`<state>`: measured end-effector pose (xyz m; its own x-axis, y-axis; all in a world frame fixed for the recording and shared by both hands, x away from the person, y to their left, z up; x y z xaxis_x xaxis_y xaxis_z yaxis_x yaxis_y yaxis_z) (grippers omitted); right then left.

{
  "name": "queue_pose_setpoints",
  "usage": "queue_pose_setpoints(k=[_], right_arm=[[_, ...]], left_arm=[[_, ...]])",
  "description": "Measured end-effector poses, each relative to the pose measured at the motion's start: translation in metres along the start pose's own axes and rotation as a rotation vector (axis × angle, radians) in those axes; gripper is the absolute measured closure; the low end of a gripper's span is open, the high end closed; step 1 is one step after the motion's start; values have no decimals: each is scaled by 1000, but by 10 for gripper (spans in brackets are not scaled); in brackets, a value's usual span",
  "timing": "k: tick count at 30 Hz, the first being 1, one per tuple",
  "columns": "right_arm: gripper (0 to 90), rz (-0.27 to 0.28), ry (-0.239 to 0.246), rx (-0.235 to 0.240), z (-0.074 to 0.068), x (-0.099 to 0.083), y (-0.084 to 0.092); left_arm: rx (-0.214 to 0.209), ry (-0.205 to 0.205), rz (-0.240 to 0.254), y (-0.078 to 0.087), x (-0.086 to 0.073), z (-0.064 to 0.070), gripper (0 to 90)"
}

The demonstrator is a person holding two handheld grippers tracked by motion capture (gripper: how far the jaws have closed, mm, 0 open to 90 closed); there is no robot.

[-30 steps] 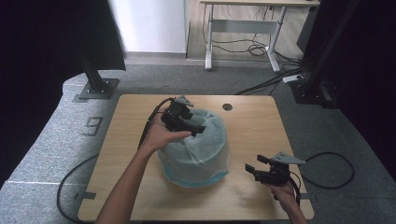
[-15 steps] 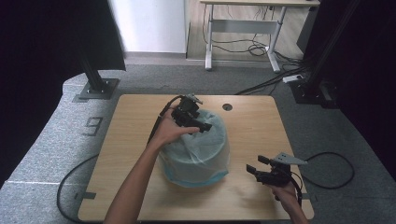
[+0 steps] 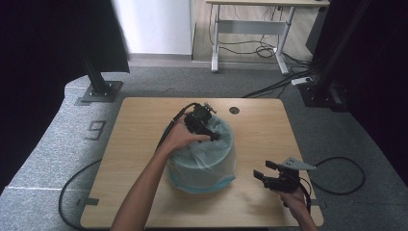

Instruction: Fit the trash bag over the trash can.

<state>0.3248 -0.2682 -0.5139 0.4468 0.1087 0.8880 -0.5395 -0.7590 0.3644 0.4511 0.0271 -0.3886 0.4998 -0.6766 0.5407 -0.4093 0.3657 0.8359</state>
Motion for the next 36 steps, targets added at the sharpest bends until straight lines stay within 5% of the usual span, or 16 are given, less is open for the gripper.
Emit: queue_pose_setpoints(k=[10,18,24,31,36], right_arm=[[235,0,2,-9,1,0,1],[236,7,5,-18,0,1,3],[236,-3,12,-16,-1,0,0],[236,-6,18,-17,-3,-1,-1],[236,-9,17,-15,-4,-1,-3]], left_arm=[[-8,-5,-6,-3,0,2,258],[32,23,107,36,-4,0,257],[45,17,136,63,-22,6,256],[78,-1,103,77,-49,3,271],[81,3,38,70,-61,-3,277]])
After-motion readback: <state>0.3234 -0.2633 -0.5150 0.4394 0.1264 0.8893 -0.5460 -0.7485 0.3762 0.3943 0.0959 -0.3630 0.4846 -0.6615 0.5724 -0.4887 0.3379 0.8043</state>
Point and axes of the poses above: each handheld gripper's, and its own axes: y roughly backward along the jaws, x roughly out of its top, z roughly to its right, the point moved 2 cm from there along -y, roughly forward along the jaws, and after that the axes turned 10 degrees about x, right-handed, at the moved point
